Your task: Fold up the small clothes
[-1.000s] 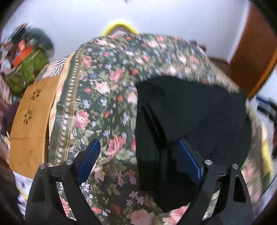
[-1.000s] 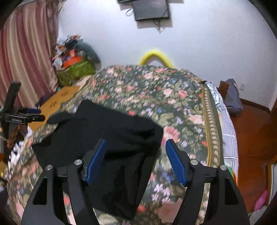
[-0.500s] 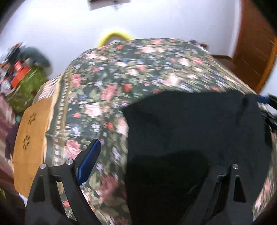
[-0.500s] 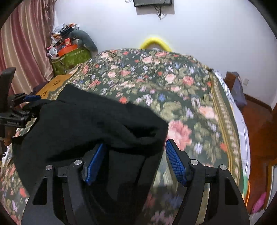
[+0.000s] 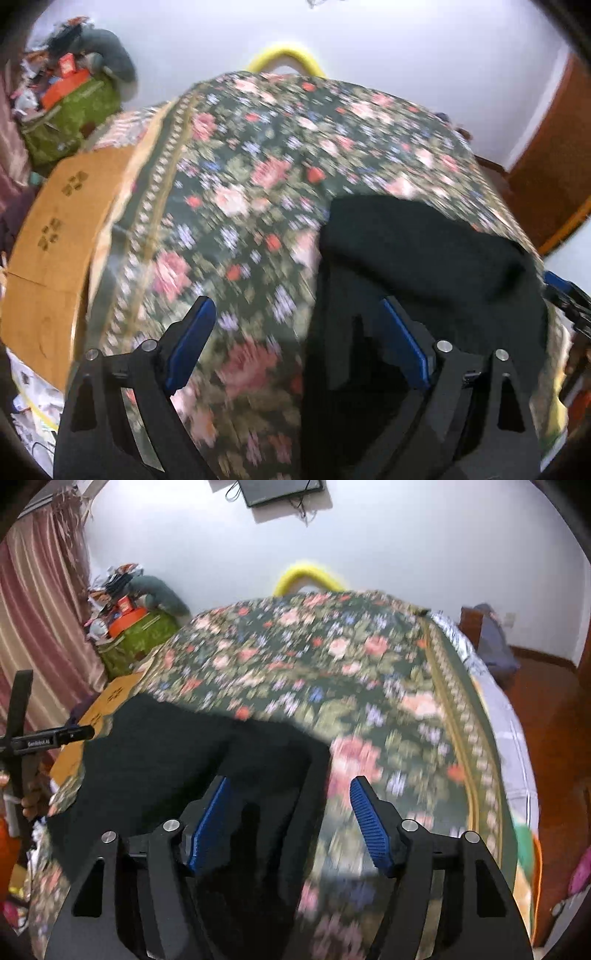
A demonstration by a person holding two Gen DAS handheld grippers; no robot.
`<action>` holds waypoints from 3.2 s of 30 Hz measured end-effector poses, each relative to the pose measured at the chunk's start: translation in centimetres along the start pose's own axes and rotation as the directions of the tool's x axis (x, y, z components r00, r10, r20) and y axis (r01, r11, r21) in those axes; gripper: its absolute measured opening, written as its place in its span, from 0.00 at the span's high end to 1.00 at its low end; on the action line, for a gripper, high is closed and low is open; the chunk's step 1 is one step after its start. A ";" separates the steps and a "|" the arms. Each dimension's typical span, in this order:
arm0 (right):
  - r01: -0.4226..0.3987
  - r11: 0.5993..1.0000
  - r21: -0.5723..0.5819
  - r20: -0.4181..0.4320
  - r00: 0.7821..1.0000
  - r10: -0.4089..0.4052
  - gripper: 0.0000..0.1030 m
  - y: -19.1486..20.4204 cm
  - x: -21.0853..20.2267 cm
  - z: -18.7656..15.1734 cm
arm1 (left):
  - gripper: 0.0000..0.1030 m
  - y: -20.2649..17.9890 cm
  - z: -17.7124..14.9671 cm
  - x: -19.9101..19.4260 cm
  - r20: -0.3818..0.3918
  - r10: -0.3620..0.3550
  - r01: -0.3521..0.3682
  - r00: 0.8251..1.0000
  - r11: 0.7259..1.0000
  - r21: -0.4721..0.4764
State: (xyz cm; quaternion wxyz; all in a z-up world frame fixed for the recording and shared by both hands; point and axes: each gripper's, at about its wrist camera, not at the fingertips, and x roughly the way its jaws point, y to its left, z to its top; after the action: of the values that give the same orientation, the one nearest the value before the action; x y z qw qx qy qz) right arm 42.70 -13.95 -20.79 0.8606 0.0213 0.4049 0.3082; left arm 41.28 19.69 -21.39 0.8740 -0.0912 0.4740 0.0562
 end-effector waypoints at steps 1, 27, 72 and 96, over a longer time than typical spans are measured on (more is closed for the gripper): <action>-0.007 1.000 0.004 -0.009 1.000 0.007 0.32 0.1 0.0 -0.3 | 0.12 -0.2 -0.6 -0.3 -0.010 -0.020 0.020 1.000 1.000 0.009; -0.108 0.991 0.078 -0.016 0.994 0.110 0.85 2.4 3.6 -1.9 | 0.79 -3.5 -2.8 3.2 -0.116 -0.346 0.340 0.931 0.938 -0.072; -0.095 0.993 0.076 -0.057 0.993 0.100 0.81 7.5 -8.6 -14.3 | 0.43 2.0 -19.4 -11.3 -0.071 -0.065 0.065 0.995 0.998 -0.003; -0.062 0.996 -0.056 0.010 0.998 0.063 0.92 8.5 -3.9 -11.1 | 0.91 -2.1 -18.6 -10.6 -0.088 -0.174 0.180 0.981 0.981 0.073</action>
State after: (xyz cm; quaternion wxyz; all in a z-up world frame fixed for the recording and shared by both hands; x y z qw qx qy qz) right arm 28.55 -11.53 -23.20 0.8530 0.0115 0.3903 0.3462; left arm 20.65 13.53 -22.24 0.8584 -0.1000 0.5012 -0.0447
